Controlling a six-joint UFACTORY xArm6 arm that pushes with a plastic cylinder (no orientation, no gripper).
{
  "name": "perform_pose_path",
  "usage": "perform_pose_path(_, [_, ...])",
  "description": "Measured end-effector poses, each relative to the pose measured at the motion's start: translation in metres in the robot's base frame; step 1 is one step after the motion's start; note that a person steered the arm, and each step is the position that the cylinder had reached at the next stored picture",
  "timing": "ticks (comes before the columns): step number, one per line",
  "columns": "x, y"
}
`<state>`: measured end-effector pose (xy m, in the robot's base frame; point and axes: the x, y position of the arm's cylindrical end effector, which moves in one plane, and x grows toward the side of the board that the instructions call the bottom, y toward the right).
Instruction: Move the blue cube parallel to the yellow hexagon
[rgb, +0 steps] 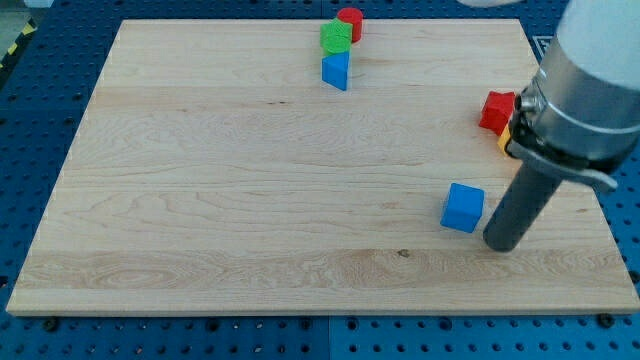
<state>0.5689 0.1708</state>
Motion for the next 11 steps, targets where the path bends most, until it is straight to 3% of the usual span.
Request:
perform_pose_path(2, [-0.015,-0.066])
perform_pose_path(6, [-0.016,-0.019])
perform_pose_path(11, [-0.103,-0.019])
